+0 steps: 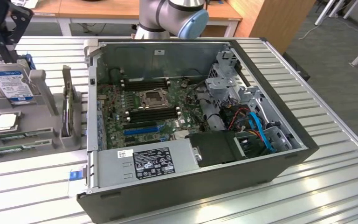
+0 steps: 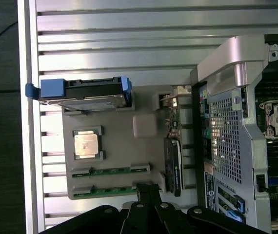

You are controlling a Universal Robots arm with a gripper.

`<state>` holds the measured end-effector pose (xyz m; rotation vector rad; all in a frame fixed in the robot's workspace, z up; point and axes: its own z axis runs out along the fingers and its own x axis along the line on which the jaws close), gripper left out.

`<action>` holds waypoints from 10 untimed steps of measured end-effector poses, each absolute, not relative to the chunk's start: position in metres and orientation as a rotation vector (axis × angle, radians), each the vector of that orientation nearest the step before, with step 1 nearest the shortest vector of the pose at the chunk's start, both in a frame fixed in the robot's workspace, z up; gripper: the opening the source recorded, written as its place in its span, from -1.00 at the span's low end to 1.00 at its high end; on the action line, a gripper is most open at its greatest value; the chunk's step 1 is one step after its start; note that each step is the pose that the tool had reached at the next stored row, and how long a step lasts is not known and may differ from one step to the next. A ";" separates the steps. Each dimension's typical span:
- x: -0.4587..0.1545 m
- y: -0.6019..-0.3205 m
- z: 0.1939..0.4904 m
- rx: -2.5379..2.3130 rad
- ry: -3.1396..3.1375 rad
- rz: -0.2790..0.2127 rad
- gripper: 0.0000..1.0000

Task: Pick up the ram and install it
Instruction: 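Reach for the ram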

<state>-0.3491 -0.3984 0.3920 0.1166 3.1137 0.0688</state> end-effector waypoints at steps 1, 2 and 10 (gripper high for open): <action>-0.350 -0.398 0.392 0.117 3.114 0.069 -0.80; -0.351 -0.398 0.392 0.117 3.114 0.069 -0.80; -0.361 -0.398 0.392 0.117 3.114 0.069 -0.80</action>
